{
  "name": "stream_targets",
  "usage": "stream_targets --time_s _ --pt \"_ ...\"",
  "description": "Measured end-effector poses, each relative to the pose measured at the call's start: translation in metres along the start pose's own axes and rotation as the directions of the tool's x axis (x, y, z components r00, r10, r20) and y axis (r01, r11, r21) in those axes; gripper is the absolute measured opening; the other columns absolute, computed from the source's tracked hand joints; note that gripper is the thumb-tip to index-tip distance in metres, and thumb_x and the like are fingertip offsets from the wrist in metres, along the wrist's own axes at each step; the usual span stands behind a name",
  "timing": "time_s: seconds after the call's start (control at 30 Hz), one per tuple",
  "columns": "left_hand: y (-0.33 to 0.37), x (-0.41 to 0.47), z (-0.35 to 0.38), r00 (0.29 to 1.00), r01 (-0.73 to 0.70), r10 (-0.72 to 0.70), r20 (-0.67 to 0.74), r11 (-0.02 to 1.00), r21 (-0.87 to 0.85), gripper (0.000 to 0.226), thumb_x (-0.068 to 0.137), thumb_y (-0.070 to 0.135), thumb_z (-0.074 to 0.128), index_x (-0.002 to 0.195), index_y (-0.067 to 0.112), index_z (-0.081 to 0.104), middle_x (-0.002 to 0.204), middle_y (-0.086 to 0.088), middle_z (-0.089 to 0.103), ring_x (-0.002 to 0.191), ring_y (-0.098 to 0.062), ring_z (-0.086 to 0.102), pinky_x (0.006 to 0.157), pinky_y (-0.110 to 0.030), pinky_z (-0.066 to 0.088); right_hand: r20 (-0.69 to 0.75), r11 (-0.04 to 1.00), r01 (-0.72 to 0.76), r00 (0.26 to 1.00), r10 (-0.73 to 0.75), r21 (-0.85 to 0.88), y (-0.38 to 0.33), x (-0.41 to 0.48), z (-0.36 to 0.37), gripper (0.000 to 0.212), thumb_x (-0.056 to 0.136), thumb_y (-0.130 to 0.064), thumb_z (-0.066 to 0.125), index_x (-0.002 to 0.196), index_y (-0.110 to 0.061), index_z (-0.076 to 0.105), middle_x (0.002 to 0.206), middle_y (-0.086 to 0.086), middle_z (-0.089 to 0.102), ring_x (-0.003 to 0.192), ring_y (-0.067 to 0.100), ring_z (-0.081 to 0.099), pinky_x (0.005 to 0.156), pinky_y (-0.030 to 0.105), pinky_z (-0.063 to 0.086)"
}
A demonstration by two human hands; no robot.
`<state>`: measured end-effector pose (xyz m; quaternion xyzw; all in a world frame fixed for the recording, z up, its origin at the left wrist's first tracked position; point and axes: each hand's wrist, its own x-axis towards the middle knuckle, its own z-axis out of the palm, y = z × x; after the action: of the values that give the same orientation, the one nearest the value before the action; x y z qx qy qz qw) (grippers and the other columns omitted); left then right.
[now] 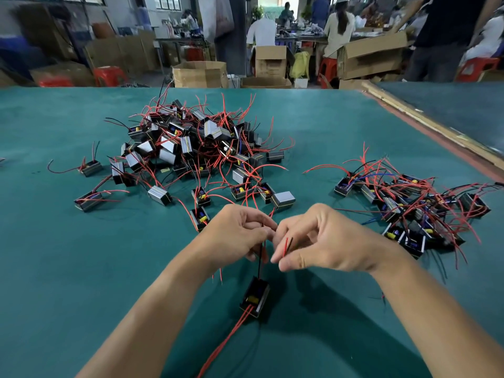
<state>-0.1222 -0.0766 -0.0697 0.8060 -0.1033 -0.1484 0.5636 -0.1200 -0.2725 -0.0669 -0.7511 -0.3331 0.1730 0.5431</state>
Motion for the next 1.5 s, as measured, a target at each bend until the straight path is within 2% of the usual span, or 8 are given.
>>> stream_targets --time_s 0.13,0.23,0.4,0.83,0.93,1.07,1.13,1.5 --pt "0.0 0.001 0.001 1.0 0.017 -0.017 0.012 1.0 0.026 0.014 0.095 -0.001 0.055 0.1 -0.002 0.068 0.063 -0.001 0.066 0.051 -0.011 0.058 0.051 -0.021 0.047 0.041 0.998 -0.063 0.997 0.063 -0.019 0.003 -0.001 0.0 0.009 0.074 -0.007 0.082 0.081 -0.014 0.081 0.082 0.011 0.072 0.073 0.014 0.059 0.064 0.02 0.045" --pt "0.002 0.0 0.001 1.0 0.014 -0.014 0.021 1.0 -0.013 0.013 0.096 0.001 0.056 0.108 0.003 0.06 0.073 -0.005 0.072 0.053 -0.018 0.062 0.051 -0.024 0.048 -0.195 0.998 -0.062 0.979 0.062 0.006 0.004 0.005 0.002 0.01 0.078 -0.01 0.081 0.079 -0.019 0.081 0.077 0.009 0.076 0.067 0.01 0.062 0.064 0.023 0.05" --pt "0.002 0.0 0.0 1.0 0.023 -0.021 0.02 0.995 -0.092 0.014 0.097 0.002 0.054 0.102 0.007 0.042 0.087 -0.009 0.077 0.053 -0.021 0.066 0.048 -0.022 0.049 -0.734 0.963 -0.165 0.677 -0.046 -0.213 0.013 0.01 -0.008 0.025 0.086 -0.012 0.073 0.106 -0.027 0.076 0.061 -0.007 0.068 0.048 0.015 0.064 0.06 0.027 0.052" --pt "0.0 0.001 0.0 0.998 -0.054 0.051 -0.035 0.995 -0.087 0.009 0.095 0.005 0.06 0.087 0.009 0.061 0.082 -0.008 0.075 0.06 -0.019 0.069 0.053 -0.023 0.051 -0.899 0.922 0.064 0.204 -0.387 -0.382 0.003 0.007 -0.016 0.017 0.093 -0.013 0.051 0.106 -0.023 0.044 0.074 0.0 0.06 0.044 0.013 0.065 0.044 0.037 0.048" --pt "0.001 0.001 0.0 0.998 -0.049 0.046 -0.032 0.995 -0.084 0.013 0.095 0.008 0.06 0.086 0.011 0.069 0.079 -0.002 0.074 0.06 -0.014 0.067 0.056 -0.022 0.051 -0.863 0.94 0.044 0.385 -0.328 -0.338 0.003 0.007 -0.013 0.005 0.091 -0.018 0.049 0.094 -0.019 0.052 0.071 0.003 0.06 0.043 0.014 0.065 0.046 0.034 0.049" --pt "0.001 0.0 -0.001 1.0 -0.015 0.013 -0.027 0.996 -0.089 0.02 0.097 0.01 0.057 0.091 0.016 0.075 0.075 0.004 0.07 0.066 -0.01 0.062 0.058 -0.022 0.053 -0.621 0.898 -0.151 0.768 -0.156 -0.413 0.006 0.011 0.0 0.025 0.098 -0.021 0.052 0.077 -0.016 0.065 0.062 0.0 0.064 0.047 0.014 0.061 0.054 0.039 0.051" --pt "0.002 0.0 -0.003 1.0 -0.012 0.011 -0.013 0.997 -0.078 0.024 0.098 0.008 0.055 0.093 0.017 0.076 0.07 0.008 0.066 0.065 -0.009 0.059 0.058 -0.022 0.053 -0.496 0.832 -0.205 0.863 -0.095 -0.515 0.009 0.012 0.006 0.033 0.1 -0.026 0.054 0.072 -0.012 0.066 0.058 0.003 0.062 0.05 0.02 0.054 0.058 0.042 0.047" --pt "0.005 0.0 -0.006 0.999 -0.026 0.021 -0.05 0.993 -0.115 0.01 0.091 -0.005 0.06 0.089 0.005 0.061 0.073 -0.01 0.069 0.053 -0.013 0.06 0.053 -0.023 0.053 -0.495 0.837 -0.177 0.86 -0.125 -0.518 0.011 0.01 0.006 0.008 0.091 -0.019 0.069 0.087 -0.022 0.075 0.053 -0.035 0.054 0.044 0.007 0.047 0.049 0.012 0.035"
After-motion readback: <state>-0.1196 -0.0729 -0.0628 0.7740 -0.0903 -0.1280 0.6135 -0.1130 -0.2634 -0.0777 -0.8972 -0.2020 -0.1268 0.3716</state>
